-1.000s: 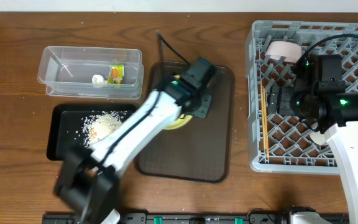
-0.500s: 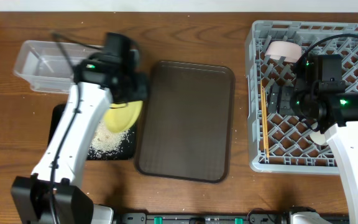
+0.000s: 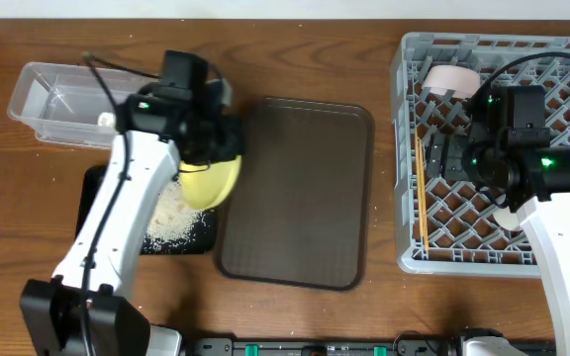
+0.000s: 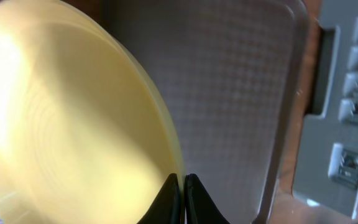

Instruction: Sort waste into correct bins and load items into the dishwasher rack

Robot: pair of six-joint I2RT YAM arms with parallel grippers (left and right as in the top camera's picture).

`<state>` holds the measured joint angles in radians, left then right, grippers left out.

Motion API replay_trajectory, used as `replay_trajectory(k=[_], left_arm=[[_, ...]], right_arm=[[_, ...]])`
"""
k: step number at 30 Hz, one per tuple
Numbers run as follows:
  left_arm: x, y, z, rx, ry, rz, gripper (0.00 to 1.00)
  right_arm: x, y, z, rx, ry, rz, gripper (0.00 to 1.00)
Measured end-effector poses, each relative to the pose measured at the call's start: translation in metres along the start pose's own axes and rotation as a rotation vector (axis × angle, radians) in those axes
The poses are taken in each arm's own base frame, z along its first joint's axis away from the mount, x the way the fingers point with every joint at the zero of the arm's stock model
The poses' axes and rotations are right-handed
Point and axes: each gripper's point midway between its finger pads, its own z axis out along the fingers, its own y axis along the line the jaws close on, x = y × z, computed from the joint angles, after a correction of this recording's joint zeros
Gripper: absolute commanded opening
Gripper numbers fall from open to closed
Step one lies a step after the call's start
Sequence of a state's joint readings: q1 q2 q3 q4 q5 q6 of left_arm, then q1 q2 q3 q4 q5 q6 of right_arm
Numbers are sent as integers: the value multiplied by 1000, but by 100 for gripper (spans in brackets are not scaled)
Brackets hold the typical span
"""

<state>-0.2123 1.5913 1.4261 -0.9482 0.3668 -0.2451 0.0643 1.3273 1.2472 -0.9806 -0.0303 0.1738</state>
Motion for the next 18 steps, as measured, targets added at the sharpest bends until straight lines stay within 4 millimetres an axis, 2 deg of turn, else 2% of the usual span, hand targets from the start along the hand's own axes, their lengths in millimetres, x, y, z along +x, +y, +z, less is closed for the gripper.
replay_trajectory(k=[10, 14, 18], left_arm=[[7, -97, 21, 134, -73, 274, 6], [15, -116, 42, 154, -52, 327, 6], [30, -120, 84, 132, 38, 346, 6]], right_arm=[[-1, 0, 0, -1, -5, 0, 92], [-1, 0, 0, -1, -5, 0, 92], [-1, 0, 0, -1, -5, 0, 91]])
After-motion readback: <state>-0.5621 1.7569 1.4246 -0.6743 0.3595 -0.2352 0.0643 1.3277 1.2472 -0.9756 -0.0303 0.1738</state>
